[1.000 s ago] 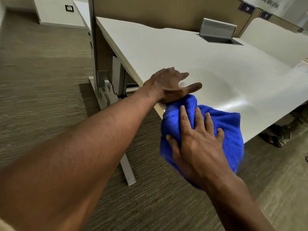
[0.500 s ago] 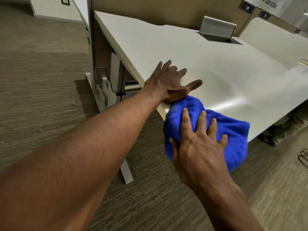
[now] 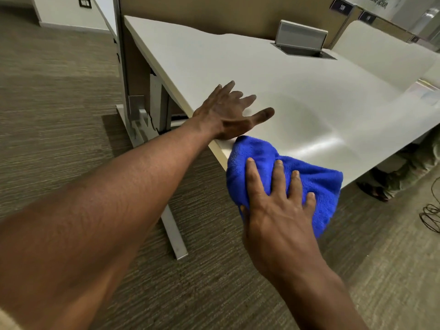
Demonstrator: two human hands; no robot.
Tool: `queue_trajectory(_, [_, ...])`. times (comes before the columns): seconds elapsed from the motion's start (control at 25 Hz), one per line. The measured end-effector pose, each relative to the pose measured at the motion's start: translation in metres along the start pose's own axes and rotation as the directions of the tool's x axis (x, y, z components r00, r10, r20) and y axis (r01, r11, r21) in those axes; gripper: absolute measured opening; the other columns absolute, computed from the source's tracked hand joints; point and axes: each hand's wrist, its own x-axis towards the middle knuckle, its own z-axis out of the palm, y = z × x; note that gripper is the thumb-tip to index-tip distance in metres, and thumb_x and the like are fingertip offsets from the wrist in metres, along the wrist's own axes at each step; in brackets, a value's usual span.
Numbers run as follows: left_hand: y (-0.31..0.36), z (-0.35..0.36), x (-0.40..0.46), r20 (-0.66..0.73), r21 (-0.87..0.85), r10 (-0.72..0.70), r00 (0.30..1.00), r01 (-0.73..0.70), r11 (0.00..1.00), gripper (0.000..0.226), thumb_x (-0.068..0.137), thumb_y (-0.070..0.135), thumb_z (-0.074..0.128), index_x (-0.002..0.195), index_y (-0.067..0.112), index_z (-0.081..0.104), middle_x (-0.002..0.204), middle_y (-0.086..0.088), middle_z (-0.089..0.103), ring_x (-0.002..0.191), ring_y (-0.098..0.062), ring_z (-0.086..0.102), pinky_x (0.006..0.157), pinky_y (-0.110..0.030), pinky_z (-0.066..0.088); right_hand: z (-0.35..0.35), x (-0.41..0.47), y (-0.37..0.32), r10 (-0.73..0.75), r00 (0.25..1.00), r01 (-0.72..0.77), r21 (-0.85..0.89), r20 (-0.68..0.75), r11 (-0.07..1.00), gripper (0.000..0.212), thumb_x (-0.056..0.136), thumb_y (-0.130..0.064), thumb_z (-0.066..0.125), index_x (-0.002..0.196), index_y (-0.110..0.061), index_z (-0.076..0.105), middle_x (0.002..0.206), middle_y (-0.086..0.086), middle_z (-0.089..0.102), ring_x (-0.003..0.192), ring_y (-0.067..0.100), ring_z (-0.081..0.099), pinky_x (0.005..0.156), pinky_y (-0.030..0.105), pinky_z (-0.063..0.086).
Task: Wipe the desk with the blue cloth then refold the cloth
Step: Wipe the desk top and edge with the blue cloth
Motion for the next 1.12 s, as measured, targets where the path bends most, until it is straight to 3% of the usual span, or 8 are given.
queue_trajectory(0.2, [-0.001, 0.002, 0.002, 0.009, 0.01, -0.024, 1.0, 0.024, 1.0, 0.109, 0.074, 0.094, 0.002, 0.16, 0.034, 0.029, 0.169, -0.004, 0.028, 0.16, -0.02, -0.006, 0.127, -0.052, -0.008, -0.007, 0.044, -0.032, 0.104, 0.991, -0.104, -0.001, 0.079, 0.995, 0.08, 0.105, -0.049, 0.049, 0.16, -0.037, -0.008, 0.167, 0.032, -0.007, 0.151, 0.061, -0.003, 0.112, 0.083, 0.01])
queue_trajectory(0.36, [0.0, 0.001, 0.001, 0.012, 0.015, -0.045, 0.999, 0.045, 0.999, 0.11, 0.072, 0.095, 0.003, 0.16, 0.034, 0.029, 0.169, -0.004, 0.028, 0.16, -0.019, -0.008, 0.127, -0.053, -0.01, -0.018, 0.046, -0.013, -0.002, 0.993, 0.01, 0.066, -0.117, 0.998, 0.071, 0.091, -0.077, 0.043, 0.15, -0.041, 0.026, 0.154, 0.016, 0.031, 0.138, 0.043, 0.03, 0.109, 0.068, 0.029])
queue_trajectory(0.48, [0.001, 0.001, 0.0, 0.018, 0.026, -0.045, 0.999, 0.045, 0.999, 0.109, 0.072, 0.095, 0.003, 0.161, 0.035, 0.028, 0.169, -0.003, 0.027, 0.16, -0.019, -0.009, 0.126, -0.053, -0.011, -0.013, 0.025, 0.012, -0.057, 0.994, 0.075, 0.191, -0.097, 0.979, 0.075, 0.089, -0.075, 0.039, 0.156, -0.057, 0.009, 0.169, 0.005, 0.017, 0.154, 0.032, 0.014, 0.121, 0.063, 0.016])
queue_trajectory(0.64, [-0.001, 0.003, 0.001, 0.012, 0.025, -0.033, 0.999, 0.032, 0.999, 0.108, 0.074, 0.095, 0.001, 0.161, 0.036, 0.026, 0.17, -0.004, 0.025, 0.159, -0.019, -0.013, 0.126, -0.053, -0.011, 0.0, 0.005, 0.019, -0.092, 0.996, 0.094, 0.184, -0.02, 0.978, 0.094, 0.09, -0.048, 0.057, 0.152, -0.063, -0.013, 0.174, 0.0, -0.009, 0.16, 0.033, -0.014, 0.124, 0.066, -0.003])
queue_trajectory(0.76, [0.001, 0.004, 0.003, 0.029, 0.045, -0.055, 0.998, 0.054, 0.998, 0.109, 0.073, 0.095, -0.001, 0.161, 0.037, 0.024, 0.17, -0.005, 0.023, 0.159, -0.02, -0.014, 0.126, -0.055, -0.013, -0.003, 0.018, 0.003, -0.039, 0.997, 0.045, 0.073, -0.074, 0.996, 0.093, 0.087, -0.039, 0.063, 0.151, -0.055, -0.003, 0.163, 0.012, 0.012, 0.15, 0.045, 0.01, 0.116, 0.075, 0.016])
queue_trajectory(0.88, [0.0, 0.003, 0.002, 0.036, 0.061, -0.081, 0.996, 0.079, 0.995, 0.108, 0.074, 0.094, -0.003, 0.161, 0.036, 0.023, 0.171, -0.006, 0.022, 0.159, -0.021, -0.014, 0.125, -0.056, -0.014, -0.007, 0.037, -0.012, -0.005, 0.99, 0.006, 0.002, -0.139, 1.0, 0.084, 0.088, -0.056, 0.065, 0.146, -0.044, 0.006, 0.146, 0.013, 0.026, 0.13, 0.043, 0.029, 0.104, 0.072, 0.03])
queue_trajectory(1.0, [0.002, 0.001, 0.003, 0.04, 0.07, -0.085, 0.996, 0.082, 0.994, 0.108, 0.074, 0.093, -0.003, 0.161, 0.036, 0.023, 0.171, -0.005, 0.022, 0.159, -0.022, -0.014, 0.124, -0.056, -0.015, -0.011, 0.051, -0.019, 0.008, 0.982, 0.002, 0.05, -0.189, 0.999, 0.071, 0.09, -0.075, 0.05, 0.146, -0.039, 0.023, 0.139, 0.01, 0.035, 0.127, 0.038, 0.033, 0.1, 0.067, 0.034])
queue_trajectory(1.12, [0.004, -0.002, 0.002, 0.049, 0.088, -0.097, 0.994, 0.093, 0.992, 0.098, 0.081, 0.088, 0.002, 0.161, 0.035, 0.025, 0.171, -0.005, 0.023, 0.159, -0.023, -0.014, 0.124, -0.057, -0.015, -0.017, 0.051, -0.002, -0.045, 0.971, 0.096, 0.208, -0.235, 0.973, 0.059, 0.091, -0.071, 0.048, 0.14, -0.04, 0.04, 0.131, 0.004, 0.044, 0.123, 0.032, 0.04, 0.103, 0.056, 0.036])
